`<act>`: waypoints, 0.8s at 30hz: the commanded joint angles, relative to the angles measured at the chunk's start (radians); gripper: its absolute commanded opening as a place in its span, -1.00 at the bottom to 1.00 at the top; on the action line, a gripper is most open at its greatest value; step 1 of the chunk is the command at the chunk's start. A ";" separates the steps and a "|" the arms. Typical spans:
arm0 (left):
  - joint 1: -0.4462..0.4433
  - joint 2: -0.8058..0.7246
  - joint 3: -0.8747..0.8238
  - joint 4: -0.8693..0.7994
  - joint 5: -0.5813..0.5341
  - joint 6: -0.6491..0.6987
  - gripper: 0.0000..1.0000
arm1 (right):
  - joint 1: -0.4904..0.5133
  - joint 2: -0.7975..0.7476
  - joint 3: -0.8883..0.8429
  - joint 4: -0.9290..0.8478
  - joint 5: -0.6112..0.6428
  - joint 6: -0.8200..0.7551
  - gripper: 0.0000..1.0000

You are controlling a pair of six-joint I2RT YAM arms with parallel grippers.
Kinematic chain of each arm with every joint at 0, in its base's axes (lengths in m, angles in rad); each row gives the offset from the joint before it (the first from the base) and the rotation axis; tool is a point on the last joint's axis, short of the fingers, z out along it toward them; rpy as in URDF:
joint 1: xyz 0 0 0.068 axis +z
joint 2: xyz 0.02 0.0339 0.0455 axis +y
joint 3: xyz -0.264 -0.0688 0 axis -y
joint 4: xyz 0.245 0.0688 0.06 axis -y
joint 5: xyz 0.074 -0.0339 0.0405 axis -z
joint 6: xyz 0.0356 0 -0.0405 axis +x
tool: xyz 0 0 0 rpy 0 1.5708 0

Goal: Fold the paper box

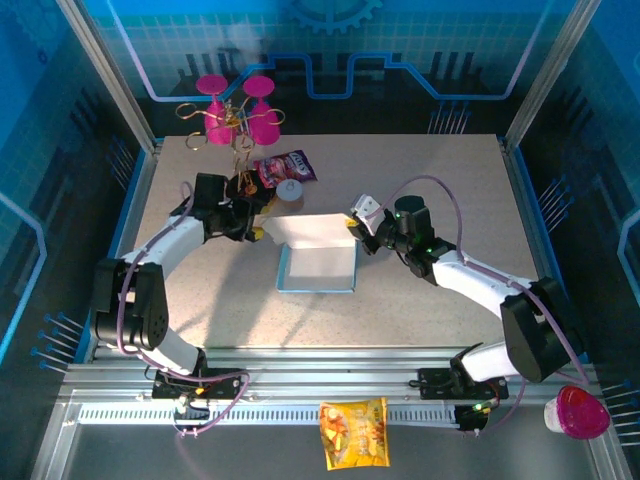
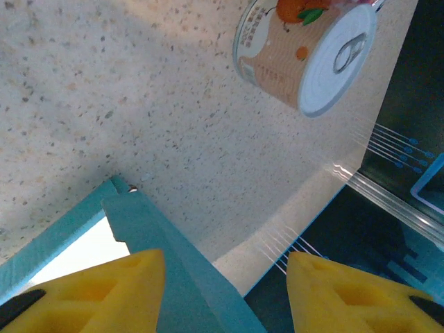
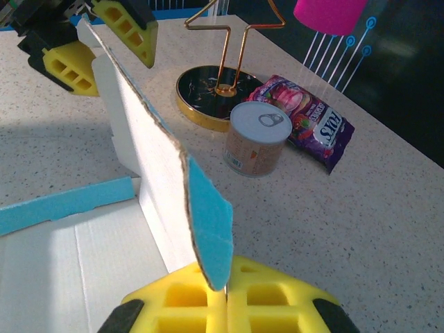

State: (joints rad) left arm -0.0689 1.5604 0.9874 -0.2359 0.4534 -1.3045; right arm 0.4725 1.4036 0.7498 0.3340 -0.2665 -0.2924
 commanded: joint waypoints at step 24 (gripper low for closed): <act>0.062 0.027 0.062 -0.071 0.021 0.115 0.05 | 0.023 0.034 0.033 0.034 -0.001 -0.013 -1.00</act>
State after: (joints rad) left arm -0.0067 1.5536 1.0389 -0.3054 0.4580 -1.2201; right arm 0.4778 1.4330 0.7593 0.3603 -0.2630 -0.2928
